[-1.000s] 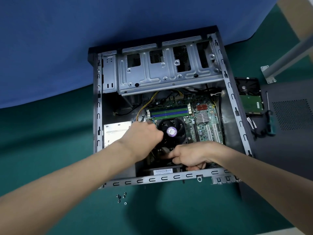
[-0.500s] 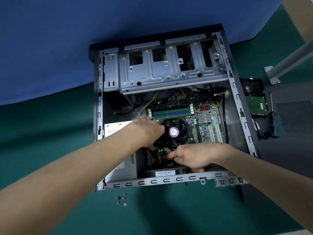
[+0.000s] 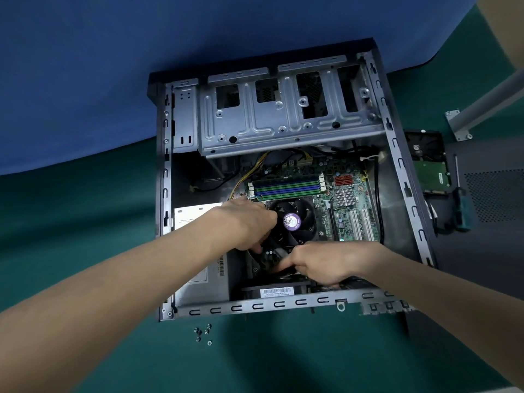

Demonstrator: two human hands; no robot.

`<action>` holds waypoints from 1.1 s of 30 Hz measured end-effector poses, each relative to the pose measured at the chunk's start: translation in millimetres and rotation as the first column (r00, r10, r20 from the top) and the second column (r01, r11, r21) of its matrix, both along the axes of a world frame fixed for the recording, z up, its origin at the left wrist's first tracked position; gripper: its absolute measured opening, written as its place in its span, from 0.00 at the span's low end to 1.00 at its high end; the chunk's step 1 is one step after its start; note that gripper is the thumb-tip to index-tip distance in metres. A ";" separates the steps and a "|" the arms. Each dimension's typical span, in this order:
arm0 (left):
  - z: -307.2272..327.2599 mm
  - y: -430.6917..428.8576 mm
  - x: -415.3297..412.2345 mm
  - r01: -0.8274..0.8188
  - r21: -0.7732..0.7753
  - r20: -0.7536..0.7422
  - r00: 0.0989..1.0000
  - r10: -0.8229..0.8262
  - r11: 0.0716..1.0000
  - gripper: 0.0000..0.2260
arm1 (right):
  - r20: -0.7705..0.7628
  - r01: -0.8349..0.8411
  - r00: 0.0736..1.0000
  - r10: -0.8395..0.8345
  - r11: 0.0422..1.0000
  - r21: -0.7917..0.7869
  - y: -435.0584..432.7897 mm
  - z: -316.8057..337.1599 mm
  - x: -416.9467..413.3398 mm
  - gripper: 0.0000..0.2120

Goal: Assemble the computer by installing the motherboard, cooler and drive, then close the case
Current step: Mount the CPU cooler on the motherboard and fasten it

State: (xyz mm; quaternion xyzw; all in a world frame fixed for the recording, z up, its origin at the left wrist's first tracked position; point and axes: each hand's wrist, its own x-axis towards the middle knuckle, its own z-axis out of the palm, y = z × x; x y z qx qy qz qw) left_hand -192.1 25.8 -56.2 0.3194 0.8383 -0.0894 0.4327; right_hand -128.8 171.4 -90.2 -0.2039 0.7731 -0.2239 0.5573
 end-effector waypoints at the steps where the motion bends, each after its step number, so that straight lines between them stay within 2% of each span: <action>1: 2.2 -0.5 0.2 -0.028 0.024 0.040 0.999 0.027 0.999 0.11 | 0.002 0.011 1.000 -0.011 1.000 -0.006 0.0 -0.5 0.3 0.29; 3: 6.5 -1.8 2.4 -0.021 0.051 0.073 0.997 0.017 0.999 0.13 | 0.009 0.025 1.000 -0.025 1.000 -0.005 0.5 0.8 -0.6 0.30; 5: 6.4 -3.3 7.7 0.080 0.052 0.002 0.997 -0.080 0.995 0.15 | 0.019 0.025 1.000 -0.025 1.000 0.003 0.1 2.5 -1.5 0.31; 7: 3.1 -3.6 14.1 0.173 0.042 -0.055 0.984 -0.171 0.984 0.12 | 0.005 0.007 1.000 -0.007 1.000 0.012 -0.9 3.2 -2.2 0.33; 12: -1.4 -0.3 20.4 0.238 -0.009 -0.033 0.971 -0.238 0.971 0.12 | -0.015 0.013 1.000 -0.013 1.000 0.018 -1.0 0.3 -0.8 0.31; 17: -4.8 1.2 19.4 0.211 -0.008 -0.048 0.976 -0.211 0.977 0.11 | -0.082 0.045 0.996 -0.044 0.999 0.013 5.3 0.9 6.1 0.27; 24: -6.4 -1.4 25.5 0.190 -0.018 -0.089 0.978 -0.191 0.982 0.11 | -0.122 -0.022 0.992 0.025 1.000 0.020 6.2 0.7 7.1 0.29; 29: -7.3 -0.6 30.8 0.118 -0.004 -0.118 0.986 -0.118 0.993 0.11 | -0.079 -0.033 0.996 0.038 0.997 0.066 3.5 0.7 4.3 0.29; 33: -9.2 1.3 36.8 0.154 -0.031 -0.158 0.975 -0.157 0.988 0.11 | -0.054 -0.013 0.998 0.016 0.998 0.061 3.3 0.7 1.6 0.28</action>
